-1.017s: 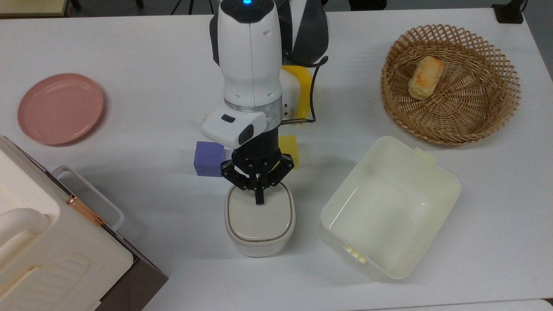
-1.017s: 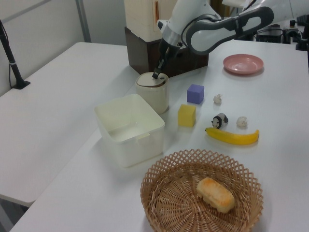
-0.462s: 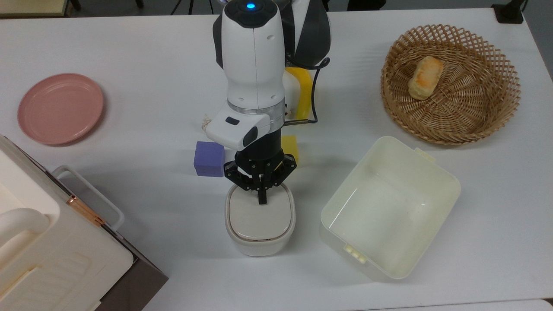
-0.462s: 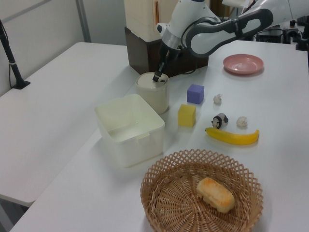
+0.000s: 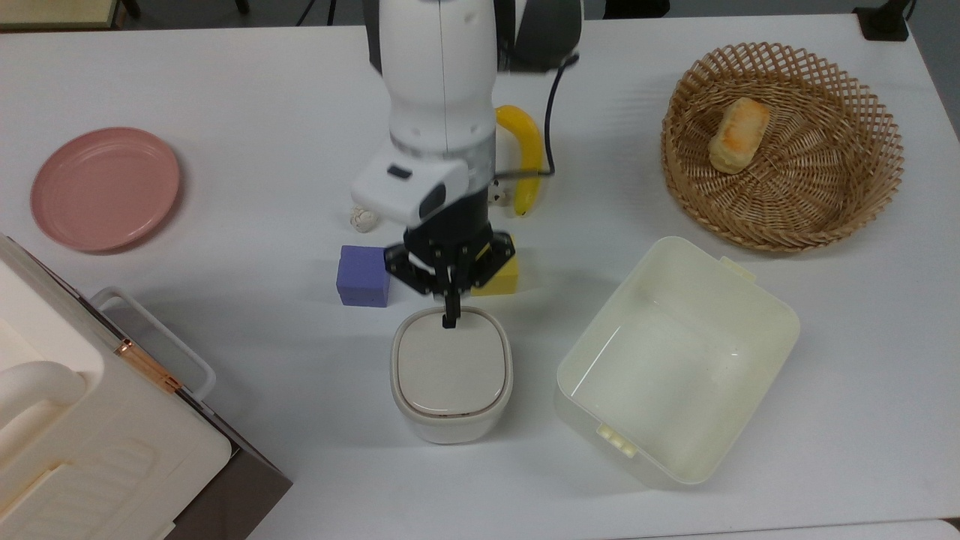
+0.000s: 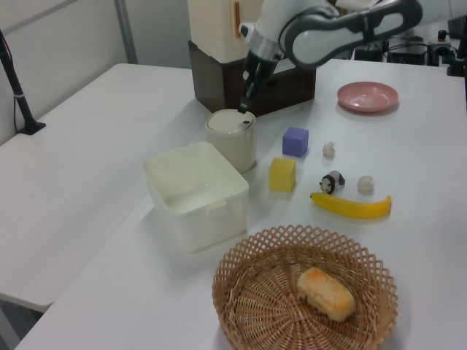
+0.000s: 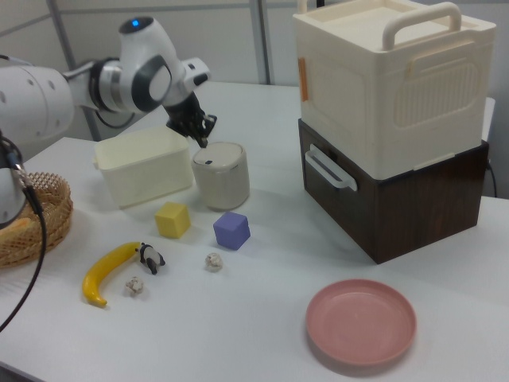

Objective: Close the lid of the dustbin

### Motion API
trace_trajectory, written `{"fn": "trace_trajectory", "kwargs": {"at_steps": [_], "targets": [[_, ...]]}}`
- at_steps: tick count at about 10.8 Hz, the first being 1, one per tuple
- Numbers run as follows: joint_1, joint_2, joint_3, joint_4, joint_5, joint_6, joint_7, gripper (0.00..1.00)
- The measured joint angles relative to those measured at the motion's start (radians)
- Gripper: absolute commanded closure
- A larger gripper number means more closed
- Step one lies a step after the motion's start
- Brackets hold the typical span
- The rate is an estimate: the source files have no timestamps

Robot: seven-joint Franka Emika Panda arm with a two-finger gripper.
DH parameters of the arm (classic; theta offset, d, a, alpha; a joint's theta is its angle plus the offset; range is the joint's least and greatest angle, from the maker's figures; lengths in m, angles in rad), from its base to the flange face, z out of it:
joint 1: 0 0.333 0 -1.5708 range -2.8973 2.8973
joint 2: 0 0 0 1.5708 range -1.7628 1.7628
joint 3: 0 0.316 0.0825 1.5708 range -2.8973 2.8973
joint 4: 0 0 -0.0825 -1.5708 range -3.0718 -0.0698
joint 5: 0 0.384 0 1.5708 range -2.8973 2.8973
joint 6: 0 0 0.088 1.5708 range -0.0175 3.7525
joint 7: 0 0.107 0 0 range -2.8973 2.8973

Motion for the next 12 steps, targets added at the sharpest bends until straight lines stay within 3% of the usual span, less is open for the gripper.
{"fn": "trace_trajectory", "kwargs": {"at_steps": [7, 12], "targets": [[-0.019, -0.264, -0.007, -0.027, 0.000, -0.489, -0.009, 0.99], [-0.083, -0.416, -0.013, -0.075, 0.000, -0.711, -0.009, 0.57]]}}
